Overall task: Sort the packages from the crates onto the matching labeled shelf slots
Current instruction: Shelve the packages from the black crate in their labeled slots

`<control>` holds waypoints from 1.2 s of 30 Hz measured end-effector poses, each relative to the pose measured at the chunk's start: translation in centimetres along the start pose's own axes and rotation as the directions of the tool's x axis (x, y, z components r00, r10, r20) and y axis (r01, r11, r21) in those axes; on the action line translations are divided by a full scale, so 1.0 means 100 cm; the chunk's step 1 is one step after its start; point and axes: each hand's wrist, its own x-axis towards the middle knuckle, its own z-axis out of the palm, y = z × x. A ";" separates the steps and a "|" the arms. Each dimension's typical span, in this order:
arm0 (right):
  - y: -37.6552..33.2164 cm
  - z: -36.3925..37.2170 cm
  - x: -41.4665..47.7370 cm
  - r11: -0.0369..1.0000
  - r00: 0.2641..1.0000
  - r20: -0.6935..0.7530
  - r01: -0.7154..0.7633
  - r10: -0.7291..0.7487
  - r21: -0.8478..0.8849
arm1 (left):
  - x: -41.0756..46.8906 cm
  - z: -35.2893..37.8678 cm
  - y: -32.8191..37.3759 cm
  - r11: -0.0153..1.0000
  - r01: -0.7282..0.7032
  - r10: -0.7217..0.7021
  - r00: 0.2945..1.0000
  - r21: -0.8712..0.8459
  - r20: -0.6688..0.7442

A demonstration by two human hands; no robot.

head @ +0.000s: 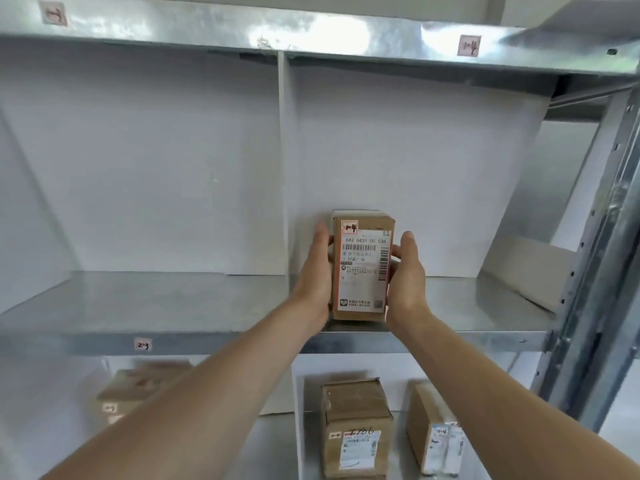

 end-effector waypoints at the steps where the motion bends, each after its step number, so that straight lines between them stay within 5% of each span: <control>1: 0.003 0.000 0.002 1.000 1.000 0.001 -0.004 0.004 0.003 | 0.001 0.000 0.000 1.000 -0.003 0.003 1.000 -0.003 -0.018; 36: -0.002 -0.031 -0.011 0.997 0.991 0.116 -0.069 0.071 -0.017 | -0.037 0.023 -0.007 0.993 -0.050 0.065 0.988 0.105 -0.141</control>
